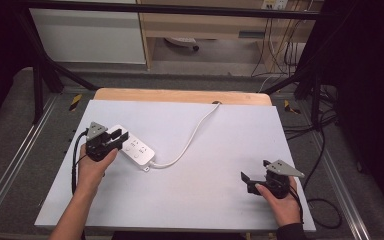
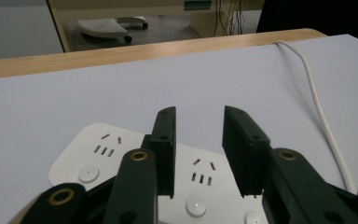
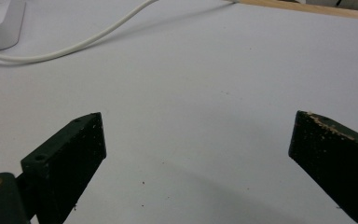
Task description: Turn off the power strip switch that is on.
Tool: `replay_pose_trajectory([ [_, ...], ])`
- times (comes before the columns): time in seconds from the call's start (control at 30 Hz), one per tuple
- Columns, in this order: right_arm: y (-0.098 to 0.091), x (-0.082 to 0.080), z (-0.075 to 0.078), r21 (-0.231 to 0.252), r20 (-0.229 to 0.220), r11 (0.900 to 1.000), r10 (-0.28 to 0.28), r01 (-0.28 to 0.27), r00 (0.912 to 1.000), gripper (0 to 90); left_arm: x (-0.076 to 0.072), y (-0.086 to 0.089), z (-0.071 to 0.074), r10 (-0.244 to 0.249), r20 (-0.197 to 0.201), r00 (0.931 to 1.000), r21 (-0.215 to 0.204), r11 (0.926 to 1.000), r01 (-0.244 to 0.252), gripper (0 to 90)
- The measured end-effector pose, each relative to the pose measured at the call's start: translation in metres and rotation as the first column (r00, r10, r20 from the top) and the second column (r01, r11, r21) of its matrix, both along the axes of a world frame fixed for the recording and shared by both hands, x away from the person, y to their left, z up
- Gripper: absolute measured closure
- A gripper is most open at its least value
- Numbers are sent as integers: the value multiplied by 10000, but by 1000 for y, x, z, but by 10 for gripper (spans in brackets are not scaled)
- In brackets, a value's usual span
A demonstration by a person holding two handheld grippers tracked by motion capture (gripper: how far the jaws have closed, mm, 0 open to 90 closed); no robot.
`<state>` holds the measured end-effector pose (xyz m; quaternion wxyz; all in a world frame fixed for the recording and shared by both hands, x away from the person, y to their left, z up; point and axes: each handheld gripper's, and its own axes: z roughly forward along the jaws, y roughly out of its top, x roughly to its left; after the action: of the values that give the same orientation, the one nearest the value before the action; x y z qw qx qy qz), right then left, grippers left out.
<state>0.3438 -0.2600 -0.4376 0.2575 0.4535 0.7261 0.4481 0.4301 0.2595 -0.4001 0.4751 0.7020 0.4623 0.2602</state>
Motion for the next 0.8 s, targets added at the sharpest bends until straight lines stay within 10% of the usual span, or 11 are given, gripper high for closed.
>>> replay_pose_trajectory([
  [0.8, 0, 0, 2, 137, -8, 9999, 104, -103, 9999, 51, 1, 5, -18, -453, -471, 9979, 120, 9989, 459, 884],
])
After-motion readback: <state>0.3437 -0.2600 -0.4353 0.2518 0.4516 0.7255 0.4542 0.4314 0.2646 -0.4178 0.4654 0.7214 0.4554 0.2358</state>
